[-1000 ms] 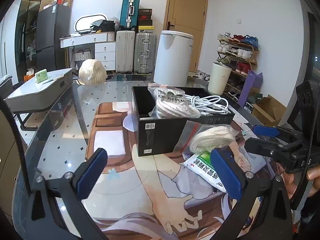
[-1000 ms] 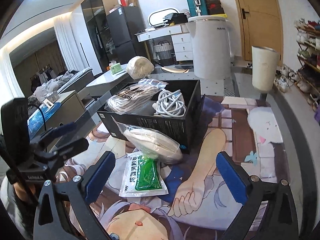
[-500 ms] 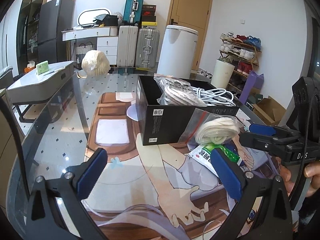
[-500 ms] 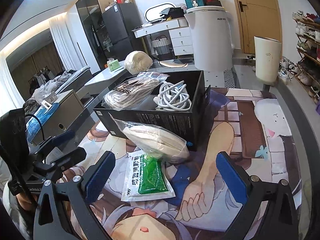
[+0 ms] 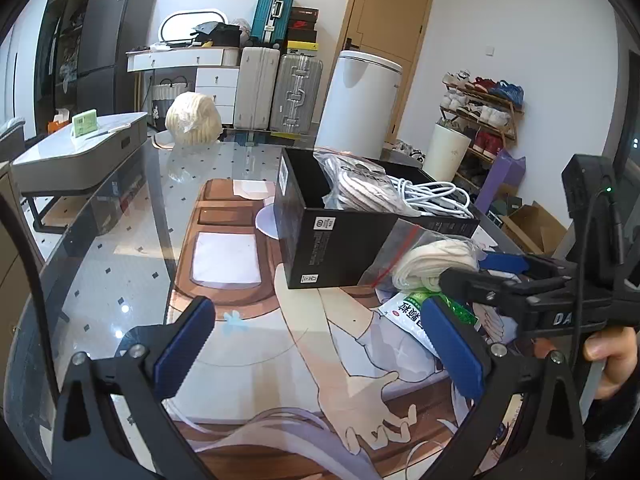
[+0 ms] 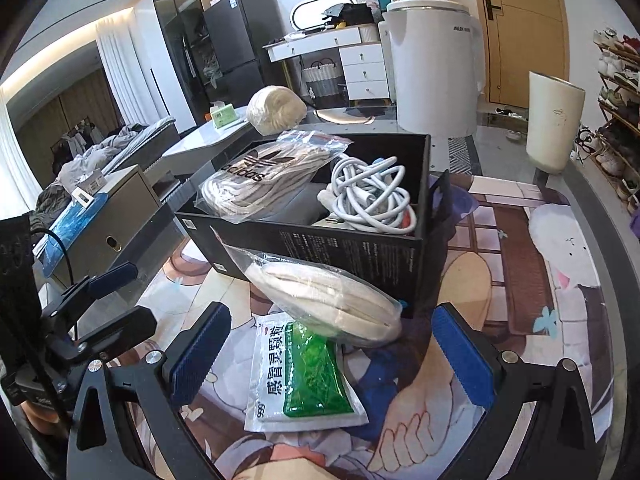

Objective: Organize soft objects
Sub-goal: 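Withdraw both open grippers from the box toward the items on the mat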

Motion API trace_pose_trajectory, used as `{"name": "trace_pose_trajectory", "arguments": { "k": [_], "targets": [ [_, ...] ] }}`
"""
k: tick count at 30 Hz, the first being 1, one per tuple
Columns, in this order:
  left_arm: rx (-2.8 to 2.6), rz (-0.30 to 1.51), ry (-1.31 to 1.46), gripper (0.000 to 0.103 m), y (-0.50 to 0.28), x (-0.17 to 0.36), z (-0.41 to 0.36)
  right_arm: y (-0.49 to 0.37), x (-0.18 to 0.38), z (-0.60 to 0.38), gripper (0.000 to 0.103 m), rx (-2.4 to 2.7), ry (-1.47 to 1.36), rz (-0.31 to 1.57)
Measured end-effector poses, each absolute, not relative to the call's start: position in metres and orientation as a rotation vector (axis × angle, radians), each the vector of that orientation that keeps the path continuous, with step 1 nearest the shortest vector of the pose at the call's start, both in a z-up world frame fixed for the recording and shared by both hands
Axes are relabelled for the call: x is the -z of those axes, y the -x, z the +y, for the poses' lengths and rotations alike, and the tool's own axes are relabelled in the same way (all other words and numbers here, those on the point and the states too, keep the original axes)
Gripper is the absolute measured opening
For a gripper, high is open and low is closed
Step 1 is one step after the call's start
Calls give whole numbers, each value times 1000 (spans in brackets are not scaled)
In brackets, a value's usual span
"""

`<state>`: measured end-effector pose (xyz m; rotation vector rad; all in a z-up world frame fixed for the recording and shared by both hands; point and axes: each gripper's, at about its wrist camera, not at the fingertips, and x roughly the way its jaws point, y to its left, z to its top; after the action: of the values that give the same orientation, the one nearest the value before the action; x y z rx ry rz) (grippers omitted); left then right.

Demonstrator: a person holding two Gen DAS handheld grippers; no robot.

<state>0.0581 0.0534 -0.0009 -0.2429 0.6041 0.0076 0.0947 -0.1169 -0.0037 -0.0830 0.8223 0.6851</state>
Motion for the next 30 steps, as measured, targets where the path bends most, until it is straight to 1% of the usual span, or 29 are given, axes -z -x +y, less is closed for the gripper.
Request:
{"name": "trace_pose_trajectory", "arguments": {
  "k": [23, 30],
  "targets": [
    [4, 602, 299, 103, -57, 3, 61, -105, 17, -89, 102, -635, 134, 873],
    [5, 601, 313, 103, -57, 4, 63, -85, 5, -95, 102, -709, 145, 855]
  ]
}}
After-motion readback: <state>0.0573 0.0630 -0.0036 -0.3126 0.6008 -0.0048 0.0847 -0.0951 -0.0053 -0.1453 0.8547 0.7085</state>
